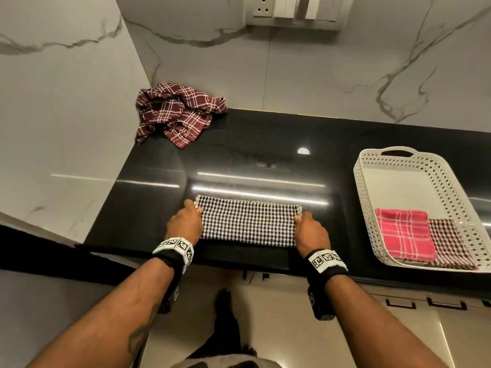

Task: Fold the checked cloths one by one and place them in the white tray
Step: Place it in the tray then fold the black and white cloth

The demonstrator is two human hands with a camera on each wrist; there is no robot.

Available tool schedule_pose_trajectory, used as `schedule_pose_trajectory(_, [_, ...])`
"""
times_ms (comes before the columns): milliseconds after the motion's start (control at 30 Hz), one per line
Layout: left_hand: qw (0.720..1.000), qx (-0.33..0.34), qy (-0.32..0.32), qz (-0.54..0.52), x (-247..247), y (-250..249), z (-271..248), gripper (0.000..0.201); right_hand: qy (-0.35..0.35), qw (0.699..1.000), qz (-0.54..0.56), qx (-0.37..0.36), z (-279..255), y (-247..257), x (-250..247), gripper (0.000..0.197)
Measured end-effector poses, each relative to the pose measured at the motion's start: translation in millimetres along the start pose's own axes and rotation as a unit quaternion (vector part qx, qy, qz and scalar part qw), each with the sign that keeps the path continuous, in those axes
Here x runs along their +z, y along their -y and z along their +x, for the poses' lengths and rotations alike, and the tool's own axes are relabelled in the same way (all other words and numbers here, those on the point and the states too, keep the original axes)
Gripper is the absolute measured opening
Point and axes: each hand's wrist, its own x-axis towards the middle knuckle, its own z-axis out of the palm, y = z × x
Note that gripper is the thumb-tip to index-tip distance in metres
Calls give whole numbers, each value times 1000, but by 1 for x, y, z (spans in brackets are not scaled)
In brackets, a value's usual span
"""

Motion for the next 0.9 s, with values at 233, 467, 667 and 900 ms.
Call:
schedule_pose_trajectory(233, [993, -11, -78, -85, -2, -4, -4, 31, -17, 999, -1, 50, 0, 7, -4, 28])
schedule_pose_trajectory(467, [928, 357, 6, 109, 28, -44, -22, 62, 48, 974, -68, -211, -24, 68, 11, 57])
schedule_pose_trajectory(667, [939, 286, 66, 179, 41, -12, -12, 73, 159, 956, -151, -194, 2, 34, 24, 79])
schedule_pose_trajectory(900, [949, 249, 28, 193, 11, 30, -24, 68, 149, 953, -185, -186, 2, -7, -1, 76])
